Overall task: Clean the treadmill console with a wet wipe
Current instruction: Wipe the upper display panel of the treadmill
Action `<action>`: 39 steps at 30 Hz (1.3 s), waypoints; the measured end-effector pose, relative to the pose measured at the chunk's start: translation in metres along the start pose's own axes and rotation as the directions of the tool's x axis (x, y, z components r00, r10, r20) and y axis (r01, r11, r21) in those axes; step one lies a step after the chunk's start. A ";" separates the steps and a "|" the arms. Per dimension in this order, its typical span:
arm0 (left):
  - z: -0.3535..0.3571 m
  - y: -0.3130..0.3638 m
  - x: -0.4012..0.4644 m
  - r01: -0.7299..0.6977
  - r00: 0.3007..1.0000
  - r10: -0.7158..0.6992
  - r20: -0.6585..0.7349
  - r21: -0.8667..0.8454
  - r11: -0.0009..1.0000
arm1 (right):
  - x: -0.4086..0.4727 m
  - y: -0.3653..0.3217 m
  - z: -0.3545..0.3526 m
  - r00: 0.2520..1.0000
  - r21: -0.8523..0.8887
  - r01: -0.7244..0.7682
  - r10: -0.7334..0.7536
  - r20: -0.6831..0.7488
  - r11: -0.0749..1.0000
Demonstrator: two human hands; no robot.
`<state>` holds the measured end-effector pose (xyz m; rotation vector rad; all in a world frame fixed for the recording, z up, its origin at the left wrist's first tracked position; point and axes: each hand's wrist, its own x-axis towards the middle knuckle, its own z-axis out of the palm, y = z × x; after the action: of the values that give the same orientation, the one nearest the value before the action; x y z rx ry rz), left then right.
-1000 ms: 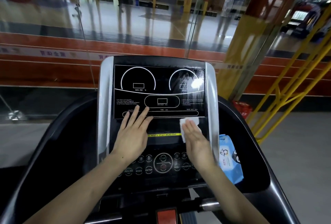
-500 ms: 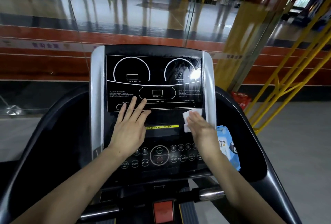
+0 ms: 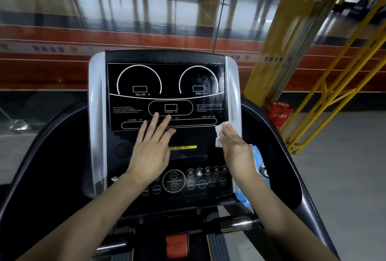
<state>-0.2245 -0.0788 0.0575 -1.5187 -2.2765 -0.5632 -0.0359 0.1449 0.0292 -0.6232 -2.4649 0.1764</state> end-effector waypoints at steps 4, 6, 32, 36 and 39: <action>-0.001 0.008 -0.002 0.039 0.999 -0.039 -0.001 -0.016 0.999 | -0.016 -0.004 -0.001 0.999 0.004 0.032 -0.032 -0.003 0.999; 0.000 0.009 -0.006 0.054 0.999 -0.054 0.006 -0.009 0.998 | -0.026 0.006 0.000 0.995 0.032 0.098 -0.098 0.005 0.995; -0.030 -0.044 -0.068 0.209 0.977 -0.208 -0.040 0.023 0.978 | 0.021 -0.112 0.004 0.942 0.119 0.133 -0.163 0.293 0.984; -0.042 -0.068 -0.086 0.240 0.970 -0.239 -0.050 0.034 0.970 | 0.022 -0.143 0.011 0.941 0.134 0.122 -0.158 0.300 0.983; -0.049 -0.084 -0.098 0.254 0.966 -0.253 -0.050 0.024 0.967 | 0.024 -0.165 0.020 0.936 0.160 0.102 -0.149 0.318 0.982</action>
<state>-0.2630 -0.2104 0.0405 -1.1943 -2.4483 -0.6215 -0.1292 0.0103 0.0680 -0.3972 -2.7720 0.4316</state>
